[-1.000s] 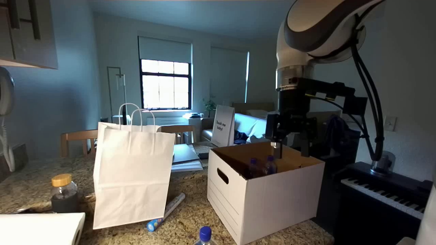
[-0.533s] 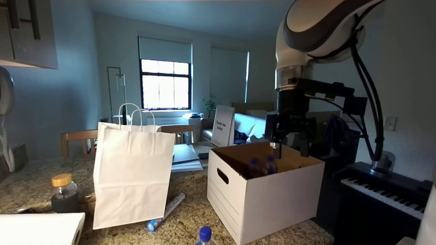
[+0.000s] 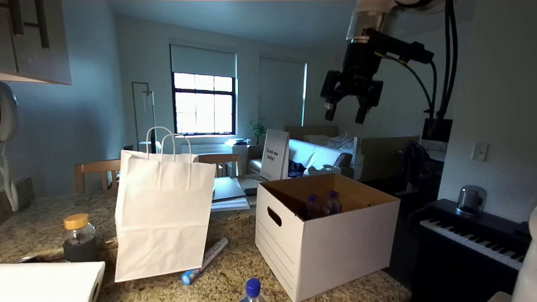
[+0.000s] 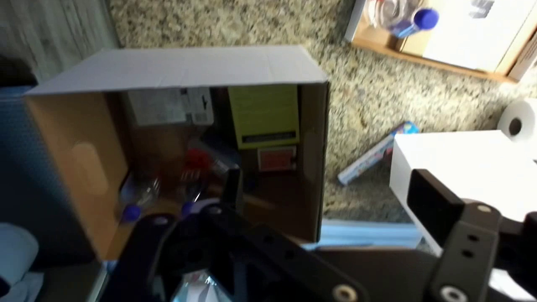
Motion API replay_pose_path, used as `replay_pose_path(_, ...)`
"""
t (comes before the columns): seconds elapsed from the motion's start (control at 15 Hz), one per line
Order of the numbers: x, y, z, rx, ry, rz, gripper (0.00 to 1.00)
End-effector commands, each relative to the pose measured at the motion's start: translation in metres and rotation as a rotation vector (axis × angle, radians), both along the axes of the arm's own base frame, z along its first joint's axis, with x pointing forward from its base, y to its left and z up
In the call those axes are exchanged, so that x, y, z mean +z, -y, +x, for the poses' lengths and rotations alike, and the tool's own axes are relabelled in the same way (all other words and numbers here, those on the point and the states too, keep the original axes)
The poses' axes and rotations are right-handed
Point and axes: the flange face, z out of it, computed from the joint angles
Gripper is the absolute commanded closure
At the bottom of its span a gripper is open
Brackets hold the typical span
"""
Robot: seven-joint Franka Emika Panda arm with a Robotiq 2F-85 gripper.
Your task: Take two bottles out of the white storage box
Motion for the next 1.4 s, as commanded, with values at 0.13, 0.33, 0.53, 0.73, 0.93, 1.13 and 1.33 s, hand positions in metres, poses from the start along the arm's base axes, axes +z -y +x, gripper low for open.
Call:
replay_pose_path(0.13,0.048,0.126,0.062,-0.091,0.237,-0.049,0.00)
replay_pose_path(0.33,0.023,0.185,0.105,-0.171,0.225,-0.038,0.00)
replay_pose_path(0.53,-0.023,0.222,0.148,-0.209,0.108,-0.037,0.00)
replay_pose_path(0.73,-0.065,0.242,0.182,-0.283,0.029,-0.059,0.00)
replay_pose_path(0.93,-0.075,0.240,0.178,-0.274,0.004,-0.038,0.00)
replay_pose_path(1.13,-0.095,0.228,0.179,-0.251,0.014,-0.043,0.00)
replay_pose_path(1.33,-0.163,0.179,0.198,-0.154,-0.102,-0.077,0.00)
